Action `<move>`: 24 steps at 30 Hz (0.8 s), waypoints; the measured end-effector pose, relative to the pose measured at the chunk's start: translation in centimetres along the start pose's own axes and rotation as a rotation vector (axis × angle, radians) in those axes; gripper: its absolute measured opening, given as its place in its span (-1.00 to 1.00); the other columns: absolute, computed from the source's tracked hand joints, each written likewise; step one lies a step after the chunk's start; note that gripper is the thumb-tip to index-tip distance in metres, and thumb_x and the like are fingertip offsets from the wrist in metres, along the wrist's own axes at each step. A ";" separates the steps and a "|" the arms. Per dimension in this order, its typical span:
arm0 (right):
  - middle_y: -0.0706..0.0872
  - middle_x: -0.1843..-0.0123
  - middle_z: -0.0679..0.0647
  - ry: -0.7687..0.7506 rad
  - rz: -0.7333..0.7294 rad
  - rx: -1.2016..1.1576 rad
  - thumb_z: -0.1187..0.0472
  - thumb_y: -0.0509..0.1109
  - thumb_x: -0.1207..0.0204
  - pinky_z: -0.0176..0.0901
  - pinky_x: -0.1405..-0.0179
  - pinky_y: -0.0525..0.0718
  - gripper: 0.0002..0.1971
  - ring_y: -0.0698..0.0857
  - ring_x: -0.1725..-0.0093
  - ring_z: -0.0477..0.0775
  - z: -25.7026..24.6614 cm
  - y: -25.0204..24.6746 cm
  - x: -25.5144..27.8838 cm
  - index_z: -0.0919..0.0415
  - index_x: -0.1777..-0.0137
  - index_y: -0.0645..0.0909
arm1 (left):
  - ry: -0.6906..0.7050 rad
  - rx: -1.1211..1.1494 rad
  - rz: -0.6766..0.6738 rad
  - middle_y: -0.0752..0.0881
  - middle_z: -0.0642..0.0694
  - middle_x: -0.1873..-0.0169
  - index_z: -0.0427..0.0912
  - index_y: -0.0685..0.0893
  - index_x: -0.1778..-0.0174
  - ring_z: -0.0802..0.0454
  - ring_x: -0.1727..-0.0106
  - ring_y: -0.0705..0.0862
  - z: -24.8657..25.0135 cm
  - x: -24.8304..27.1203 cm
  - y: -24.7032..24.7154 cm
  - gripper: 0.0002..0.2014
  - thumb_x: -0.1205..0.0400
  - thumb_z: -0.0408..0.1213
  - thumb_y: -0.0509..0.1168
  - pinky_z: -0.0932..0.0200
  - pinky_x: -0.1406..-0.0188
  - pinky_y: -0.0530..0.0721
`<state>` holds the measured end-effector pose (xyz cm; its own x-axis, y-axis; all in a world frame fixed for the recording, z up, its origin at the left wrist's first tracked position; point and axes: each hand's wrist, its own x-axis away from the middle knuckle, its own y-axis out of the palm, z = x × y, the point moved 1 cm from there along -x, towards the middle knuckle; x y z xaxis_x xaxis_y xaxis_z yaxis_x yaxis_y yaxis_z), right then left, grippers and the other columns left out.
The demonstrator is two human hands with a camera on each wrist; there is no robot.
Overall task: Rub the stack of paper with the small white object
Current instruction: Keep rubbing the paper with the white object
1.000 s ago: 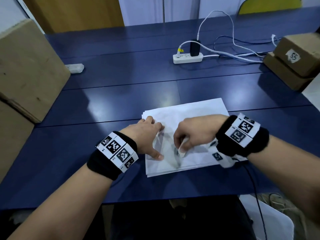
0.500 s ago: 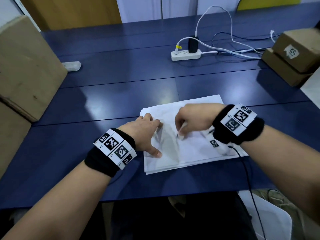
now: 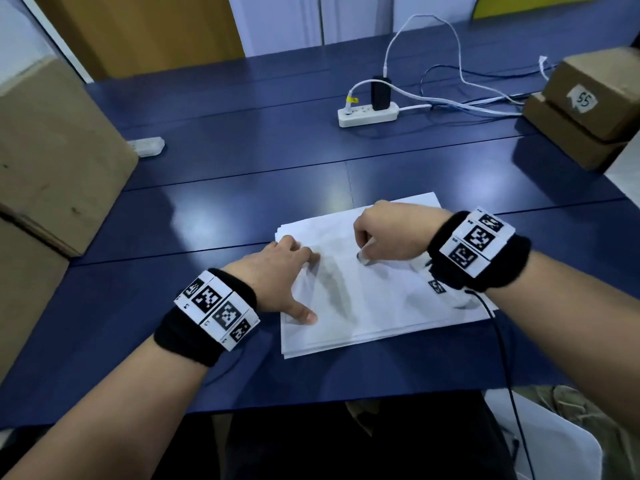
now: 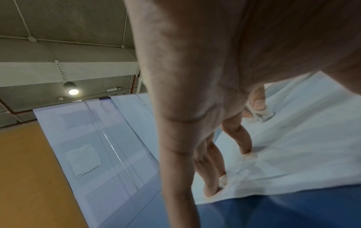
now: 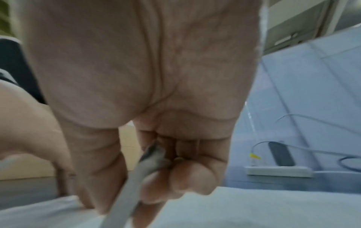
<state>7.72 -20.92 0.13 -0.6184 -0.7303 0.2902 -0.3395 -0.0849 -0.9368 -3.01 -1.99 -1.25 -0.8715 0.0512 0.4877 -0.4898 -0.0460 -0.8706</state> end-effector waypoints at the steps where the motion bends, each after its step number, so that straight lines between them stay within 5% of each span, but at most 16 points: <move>1: 0.76 0.16 0.02 -0.049 -0.027 0.005 0.07 0.44 -0.46 0.05 0.11 0.76 -0.84 0.73 0.10 0.15 -0.3 0.1 0.1 0.16 0.12 0.71 | -0.010 0.013 -0.004 0.28 0.04 -0.45 0.12 0.25 -0.61 -0.01 -0.49 0.34 0.0 -0.1 0.0 0.04 -0.25 0.30 0.57 -0.15 -0.38 0.54; 6: 0.71 0.15 -0.11 -0.314 -0.321 -0.019 0.03 0.52 -0.47 -0.17 0.21 0.59 -0.87 0.64 0.12 -0.03 -2.6 1.2 1.0 0.02 0.04 0.75 | -0.024 0.058 0.005 0.26 0.07 -0.44 0.16 0.25 -0.62 0.04 -0.51 0.32 0.0 -0.4 0.2 0.10 -0.18 0.29 0.61 -0.08 -0.45 0.50; 12: 0.78 0.14 0.03 -0.104 -0.063 -0.037 0.02 0.51 -0.43 0.04 0.06 0.76 -0.84 0.73 0.08 0.15 -0.3 -0.2 -1.1 0.09 0.11 0.75 | -0.004 0.082 0.016 0.27 0.14 -0.38 0.22 0.29 -0.58 0.05 -0.47 0.34 -0.4 -0.6 0.1 0.09 -0.14 0.32 0.61 -0.07 -0.41 0.51; 18: 0.69 0.16 -0.12 -0.240 -0.253 -0.118 0.04 0.46 -0.53 -0.11 0.10 0.61 -0.88 0.66 0.07 -0.01 -2.6 2.3 1.8 0.03 0.01 0.73 | 0.009 0.062 0.034 0.28 0.14 -0.37 0.20 0.29 -0.56 0.07 -0.45 0.35 -0.4 -0.6 0.2 0.07 -0.14 0.31 0.61 -0.06 -0.35 0.56; 24: 0.78 0.03 -0.11 -0.206 -0.193 -0.216 0.00 0.46 -0.53 -0.09 0.01 0.69 -0.84 0.69 0.03 -0.07 -1.9 2.4 4.2 0.02 -0.03 0.71 | 0.020 0.079 0.029 0.28 0.14 -0.38 0.20 0.27 -0.60 0.07 -0.47 0.33 -0.6 -0.4 0.2 0.08 -0.17 0.29 0.62 -0.03 -0.41 0.52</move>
<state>2.96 -22.86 -0.52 -0.3802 -0.8379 0.3917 -0.5918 -0.1051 -0.7992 -2.71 -1.44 -1.70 -0.8850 0.0690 0.4604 -0.4656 -0.1263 -0.8760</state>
